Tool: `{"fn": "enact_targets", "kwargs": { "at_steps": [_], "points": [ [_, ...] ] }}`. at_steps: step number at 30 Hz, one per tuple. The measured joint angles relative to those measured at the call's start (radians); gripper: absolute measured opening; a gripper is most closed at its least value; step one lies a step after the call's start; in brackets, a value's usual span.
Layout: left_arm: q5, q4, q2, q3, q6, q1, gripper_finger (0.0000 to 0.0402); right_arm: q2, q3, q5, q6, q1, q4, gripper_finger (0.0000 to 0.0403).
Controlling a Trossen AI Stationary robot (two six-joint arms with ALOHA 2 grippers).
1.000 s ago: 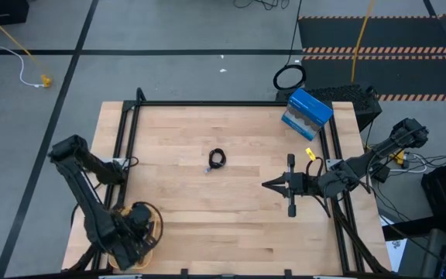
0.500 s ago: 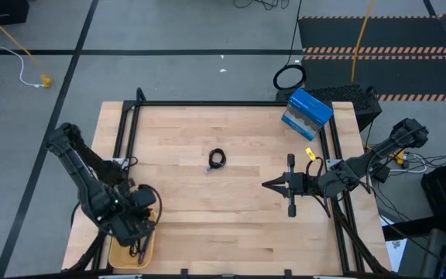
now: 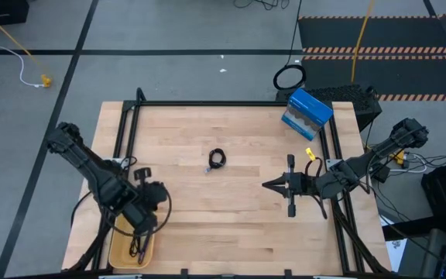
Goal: Pick and place USB-C Cables
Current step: Put the black charger cable into the yellow bin
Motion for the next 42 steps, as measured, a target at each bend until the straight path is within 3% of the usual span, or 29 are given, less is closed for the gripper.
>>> {"fn": "enact_targets", "kwargs": {
  "at_steps": [6, 10, 14, 21, 27, 38, 42],
  "points": [
    [-0.071, 0.192, -0.012, 0.000, 0.379, 0.049, 0.0092, 0.000, 0.000, 0.000, 0.000, 0.000, -0.005, 0.0000],
    [-0.036, 0.412, -0.036, 0.000, 0.691, 0.129, 0.0092, 0.000, 0.000, 0.000, 0.000, 0.000, -0.005, 0.0000],
    [-0.023, 0.474, -0.079, 0.000, 0.860, 0.209, 0.0092, 0.000, 0.000, 0.000, 0.000, 0.000, -0.011, 0.0000],
    [-0.022, 0.482, -0.235, 0.000, 0.927, 0.327, 0.0092, 0.000, 0.000, 0.001, 0.000, 0.000, -0.028, 0.0000],
    [-0.004, 0.529, -0.381, -0.050, 0.895, 0.324, 0.0092, 0.000, 0.000, 0.001, 0.021, 0.000, -0.028, 0.0000],
    [-0.057, 0.909, -0.503, -0.430, 0.951, 0.292, 0.0092, 0.000, 0.000, 0.000, 0.075, -0.039, -0.077, 0.0000],
    [-0.096, 0.980, -0.504, -0.482, 0.952, 0.293, 0.0092, 0.001, 0.009, -0.090, 0.076, -0.125, -0.127, 0.0000]
  ]
}}
